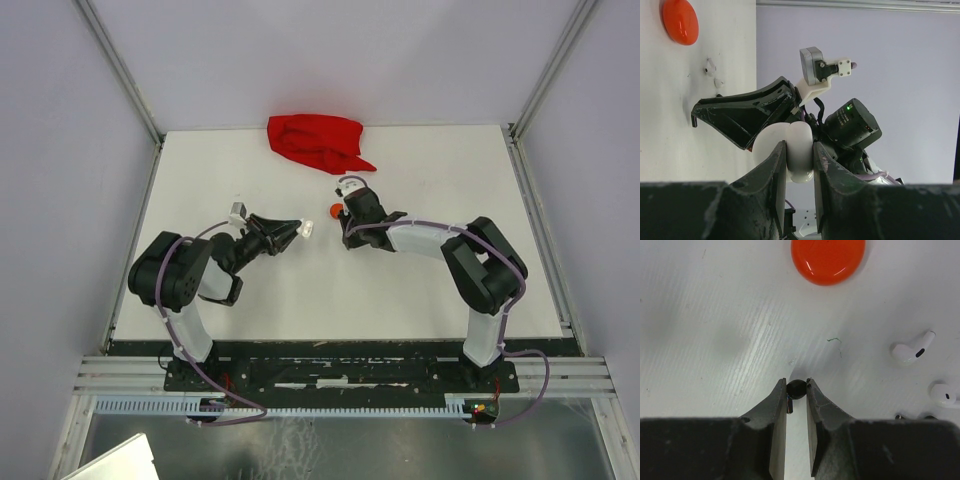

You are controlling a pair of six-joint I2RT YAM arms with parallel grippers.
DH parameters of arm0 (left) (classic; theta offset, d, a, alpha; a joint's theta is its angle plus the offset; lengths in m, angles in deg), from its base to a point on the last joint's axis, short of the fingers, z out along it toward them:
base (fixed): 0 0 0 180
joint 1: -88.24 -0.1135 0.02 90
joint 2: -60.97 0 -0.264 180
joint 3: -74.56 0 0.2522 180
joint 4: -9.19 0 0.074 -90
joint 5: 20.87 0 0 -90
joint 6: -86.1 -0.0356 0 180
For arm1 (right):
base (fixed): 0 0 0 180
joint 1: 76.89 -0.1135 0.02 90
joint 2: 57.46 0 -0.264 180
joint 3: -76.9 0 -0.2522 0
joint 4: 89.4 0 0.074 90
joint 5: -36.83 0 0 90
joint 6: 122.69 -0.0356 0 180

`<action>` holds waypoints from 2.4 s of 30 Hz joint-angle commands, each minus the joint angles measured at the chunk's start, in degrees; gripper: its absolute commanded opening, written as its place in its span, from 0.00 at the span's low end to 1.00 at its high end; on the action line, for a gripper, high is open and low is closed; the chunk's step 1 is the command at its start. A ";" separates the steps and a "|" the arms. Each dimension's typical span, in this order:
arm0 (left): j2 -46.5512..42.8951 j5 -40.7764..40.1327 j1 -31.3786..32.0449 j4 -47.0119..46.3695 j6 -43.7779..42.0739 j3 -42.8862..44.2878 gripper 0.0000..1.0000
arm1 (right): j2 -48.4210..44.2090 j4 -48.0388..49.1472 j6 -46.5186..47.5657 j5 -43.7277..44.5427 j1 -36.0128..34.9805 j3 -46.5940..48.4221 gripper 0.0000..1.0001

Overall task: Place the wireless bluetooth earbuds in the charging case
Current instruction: Place the earbud at the center of the board, then pick up the earbud from the center of the board.

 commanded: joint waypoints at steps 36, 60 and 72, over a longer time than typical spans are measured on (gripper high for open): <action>0.43 2.15 -1.46 -7.44 -0.42 -0.80 0.03 | -0.70 -13.56 3.63 1.86 11.69 8.83 0.72; 1.30 2.51 -1.85 -7.53 -0.51 -0.45 0.03 | 4.95 -13.09 5.18 1.17 14.49 11.25 0.72; 1.40 2.51 -1.93 -7.73 -0.51 -0.64 0.03 | 5.33 -14.52 6.57 5.39 14.41 10.93 0.69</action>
